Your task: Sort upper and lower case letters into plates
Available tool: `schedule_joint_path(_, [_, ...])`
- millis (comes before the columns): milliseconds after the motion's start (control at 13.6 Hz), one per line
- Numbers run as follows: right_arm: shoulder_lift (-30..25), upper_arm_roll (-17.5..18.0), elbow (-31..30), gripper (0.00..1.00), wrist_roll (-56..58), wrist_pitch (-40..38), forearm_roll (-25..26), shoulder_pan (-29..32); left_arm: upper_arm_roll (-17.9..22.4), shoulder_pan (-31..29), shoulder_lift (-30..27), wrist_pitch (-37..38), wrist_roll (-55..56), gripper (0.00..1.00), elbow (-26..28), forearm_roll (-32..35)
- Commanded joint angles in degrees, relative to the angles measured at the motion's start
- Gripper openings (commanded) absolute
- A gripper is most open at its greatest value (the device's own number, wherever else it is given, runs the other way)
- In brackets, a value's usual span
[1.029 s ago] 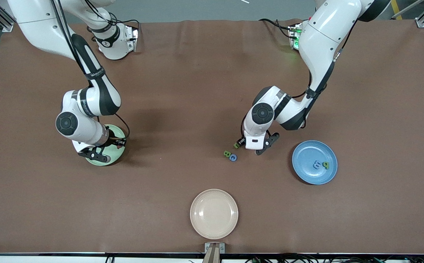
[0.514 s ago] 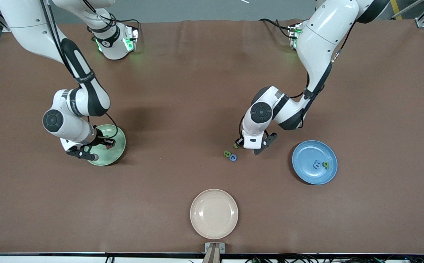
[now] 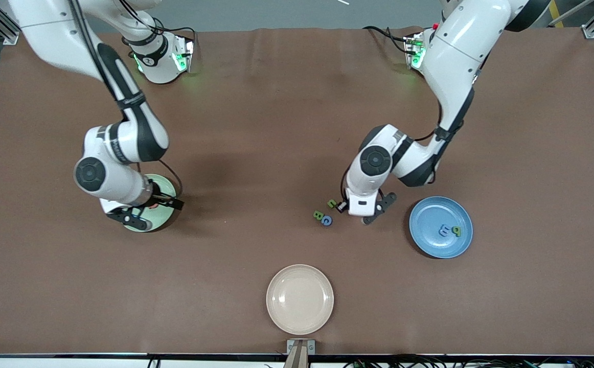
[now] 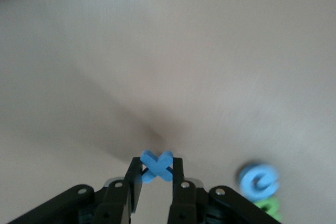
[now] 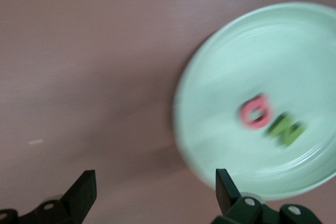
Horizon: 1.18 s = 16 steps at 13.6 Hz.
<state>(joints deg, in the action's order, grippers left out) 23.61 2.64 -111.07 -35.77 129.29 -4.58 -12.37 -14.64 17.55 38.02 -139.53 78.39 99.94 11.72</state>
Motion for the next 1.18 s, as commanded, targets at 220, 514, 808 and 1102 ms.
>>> schedule_joint_path(220, [12.1, -0.4, 18.5, 1.00, -32.4, -1.4, -0.8, -14.2, -0.3, -10.3, -6.5, 7.4, -20.2, 0.00, 0.5, 1.6])
schedule_joint_path(514, [25.2, -0.3, 35.6, 1.00, -58.9, -1.6, -2.2, -20.6, -0.3, -16.5, -6.0, 10.2, -28.9, 0.00, 1.6, 2.3])
schedule_joint_path(808, [36.0, -0.2, 51.5, 1.00, -74.2, -1.1, -5.5, -23.3, -0.3, -19.0, -4.5, 10.2, -30.1, 0.00, 2.9, 2.5])
schedule_joint_path(1102, [39.9, 1.9, 53.9, 1.00, -81.6, 3.1, -5.9, -23.7, -0.5, -19.7, -3.5, 10.3, -28.5, 1.00, 3.2, 2.3])
